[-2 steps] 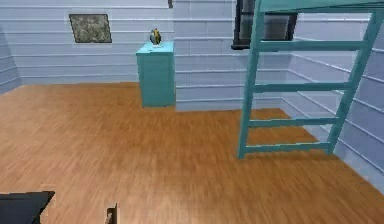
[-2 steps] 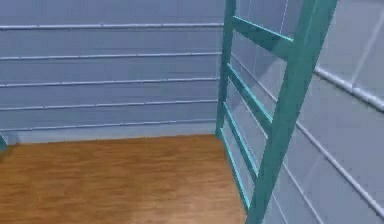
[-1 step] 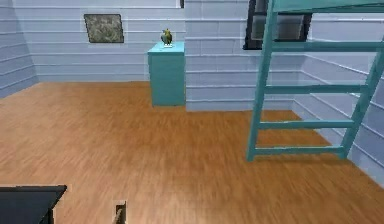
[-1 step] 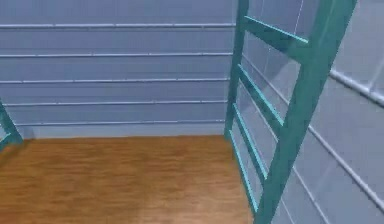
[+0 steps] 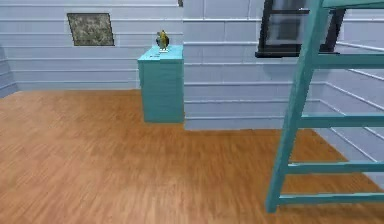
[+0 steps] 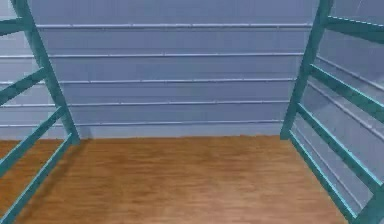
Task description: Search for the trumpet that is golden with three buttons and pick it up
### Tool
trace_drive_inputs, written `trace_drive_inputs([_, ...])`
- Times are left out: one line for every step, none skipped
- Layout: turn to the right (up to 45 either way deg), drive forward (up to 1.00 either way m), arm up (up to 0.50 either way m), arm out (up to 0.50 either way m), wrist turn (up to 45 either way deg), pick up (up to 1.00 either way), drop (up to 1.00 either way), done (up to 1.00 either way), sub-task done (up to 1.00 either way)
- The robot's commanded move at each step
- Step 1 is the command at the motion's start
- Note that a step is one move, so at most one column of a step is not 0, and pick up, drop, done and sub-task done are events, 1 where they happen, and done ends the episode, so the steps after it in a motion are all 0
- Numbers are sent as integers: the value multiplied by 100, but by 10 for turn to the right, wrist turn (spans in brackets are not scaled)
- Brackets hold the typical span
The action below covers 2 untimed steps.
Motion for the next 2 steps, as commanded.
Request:
trace_drive_inputs([-450, 0, 0, 0, 0, 0, 0, 0, 0])
trace_drive_inputs([-210, 0, 0, 0, 0, 0, 0, 0, 0])
